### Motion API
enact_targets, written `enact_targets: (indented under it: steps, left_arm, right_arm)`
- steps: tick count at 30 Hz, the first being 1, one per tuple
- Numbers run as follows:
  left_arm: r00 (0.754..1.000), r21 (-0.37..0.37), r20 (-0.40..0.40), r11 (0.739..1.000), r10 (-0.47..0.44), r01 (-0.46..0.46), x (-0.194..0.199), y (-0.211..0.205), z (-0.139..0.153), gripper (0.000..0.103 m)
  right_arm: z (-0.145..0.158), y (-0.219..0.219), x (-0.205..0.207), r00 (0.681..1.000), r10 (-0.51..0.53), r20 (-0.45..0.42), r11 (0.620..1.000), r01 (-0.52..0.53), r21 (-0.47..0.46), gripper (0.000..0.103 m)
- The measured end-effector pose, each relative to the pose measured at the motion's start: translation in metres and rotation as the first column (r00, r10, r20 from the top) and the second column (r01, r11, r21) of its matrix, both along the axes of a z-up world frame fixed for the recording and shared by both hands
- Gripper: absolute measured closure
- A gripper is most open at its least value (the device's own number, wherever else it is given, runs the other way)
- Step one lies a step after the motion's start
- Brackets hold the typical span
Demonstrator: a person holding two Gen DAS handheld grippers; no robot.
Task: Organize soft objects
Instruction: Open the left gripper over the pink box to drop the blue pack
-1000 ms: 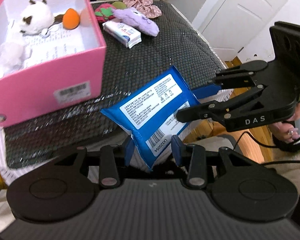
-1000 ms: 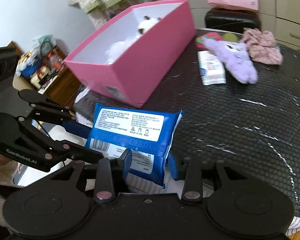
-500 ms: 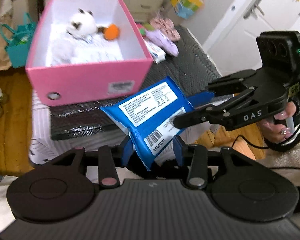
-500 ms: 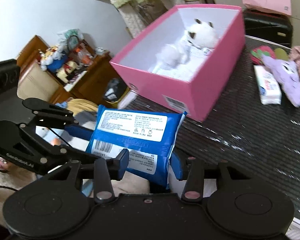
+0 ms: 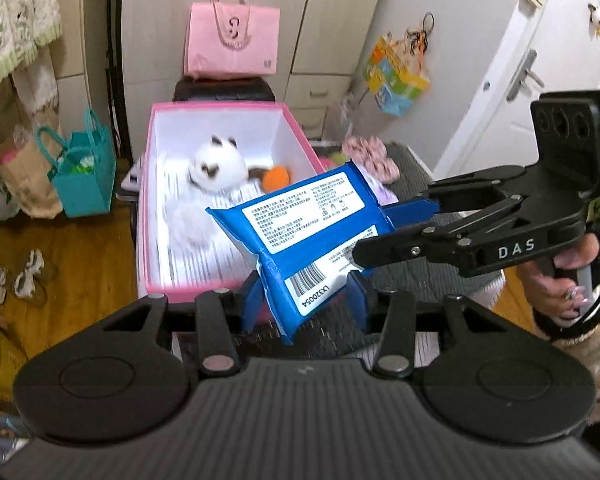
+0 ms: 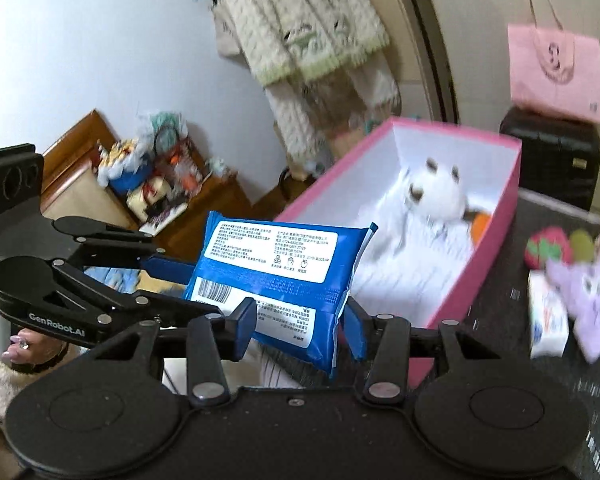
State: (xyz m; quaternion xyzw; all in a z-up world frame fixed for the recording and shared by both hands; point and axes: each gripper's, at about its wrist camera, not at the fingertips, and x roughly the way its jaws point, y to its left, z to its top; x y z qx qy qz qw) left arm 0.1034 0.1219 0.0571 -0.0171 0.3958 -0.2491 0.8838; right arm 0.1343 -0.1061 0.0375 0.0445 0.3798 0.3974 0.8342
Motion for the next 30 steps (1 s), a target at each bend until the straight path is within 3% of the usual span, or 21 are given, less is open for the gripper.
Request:
enact_targets:
  steps: [5,8,13,19,23,25,30]
  left_arm:
    - [0.999,0.019,0.031,1.0,0.022,-0.023,0.042,0.0,-0.006,0.06]
    - [1.0,0.023,0.011,0.999,0.028,-0.028,0.073,0.002,-0.018,0.06]
    - [1.0,0.099,-0.016,0.995,0.011,-0.009,0.12,-0.003,-0.047,0.06]
    - [1.0,0.15,-0.013,0.988,0.023,-0.021,0.147,-0.004,-0.07,0.06]
    - [0.994,0.318,0.101,0.948,-0.035,0.001,0.143,-0.023,-0.078,0.06]
    - [0.992,0.382,0.121,0.924,-0.045,-0.005,0.143,-0.033,-0.084,0.06]
    - [0.992,0.436,0.122,0.9,-0.041,-0.017,0.142,-0.042,-0.092,0.057]
  right_arm:
    - [-0.002,0.011,0.041,0.999,-0.026,0.045,0.999,0.026,-0.019,0.05]
    - [-0.011,0.019,0.069,0.998,-0.038,0.048,0.998,0.041,-0.057,0.05]
    - [-0.034,0.03,0.114,0.999,-0.053,-0.014,0.993,0.051,-0.104,0.05]
    - [-0.06,0.038,0.149,0.993,-0.065,-0.093,0.991,0.054,-0.123,0.05]
    - [-0.064,0.049,0.153,0.996,-0.053,-0.076,0.982,0.039,-0.183,0.05]
    - [-0.066,0.056,0.153,0.997,-0.05,-0.064,0.973,0.035,-0.226,0.05]
    - [-0.068,0.066,0.147,0.999,-0.05,0.019,0.945,0.053,-0.322,0.05]
